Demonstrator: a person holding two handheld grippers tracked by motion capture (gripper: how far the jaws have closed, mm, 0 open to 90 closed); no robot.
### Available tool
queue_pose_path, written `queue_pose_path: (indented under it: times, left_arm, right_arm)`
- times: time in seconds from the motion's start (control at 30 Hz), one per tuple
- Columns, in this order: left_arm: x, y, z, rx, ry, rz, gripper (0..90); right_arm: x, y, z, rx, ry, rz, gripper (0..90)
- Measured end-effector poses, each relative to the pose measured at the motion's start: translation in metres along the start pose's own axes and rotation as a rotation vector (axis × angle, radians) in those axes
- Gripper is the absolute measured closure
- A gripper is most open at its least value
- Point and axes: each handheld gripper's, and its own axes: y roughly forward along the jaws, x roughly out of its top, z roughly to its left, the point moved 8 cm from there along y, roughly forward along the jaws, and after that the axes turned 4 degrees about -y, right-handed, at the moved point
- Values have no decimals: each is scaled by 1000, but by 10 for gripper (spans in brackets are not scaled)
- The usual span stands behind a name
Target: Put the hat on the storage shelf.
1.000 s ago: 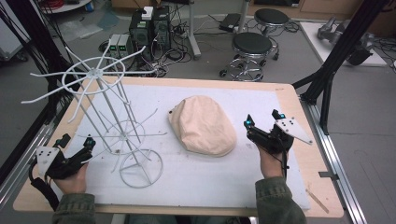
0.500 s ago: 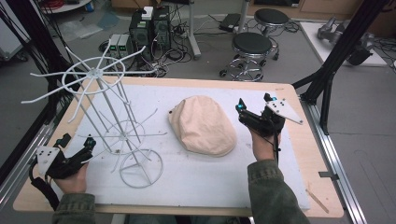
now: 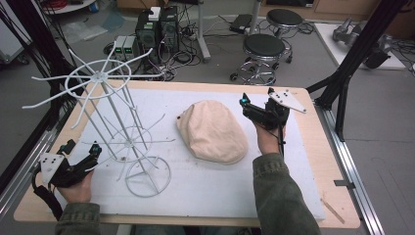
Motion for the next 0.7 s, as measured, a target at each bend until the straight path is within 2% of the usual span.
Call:
queue_pose_path:
  times: [0.13, 0.27, 0.5, 0.67, 0.7]
  left_arm:
    - [-1, 1, -1, -3, 8, 4, 205]
    - [-1, 1, -1, -2, 13, 1, 205]
    - [-1, 2, -1, -3, 18, 4, 205]
    - [-1, 2, -1, -3, 17, 5, 205]
    - [-1, 2, -1, -3, 17, 5, 205]
  right_arm:
    - [3, 12, 0, 10, 5, 19, 93]
    - [4, 22, 2, 17, -14, 41, 93]
    - [7, 36, 6, 25, -28, 46, 93]
    - [-12, 58, 13, 66, -32, 116, 93]
    - [-12, 58, 13, 66, -32, 116, 93]
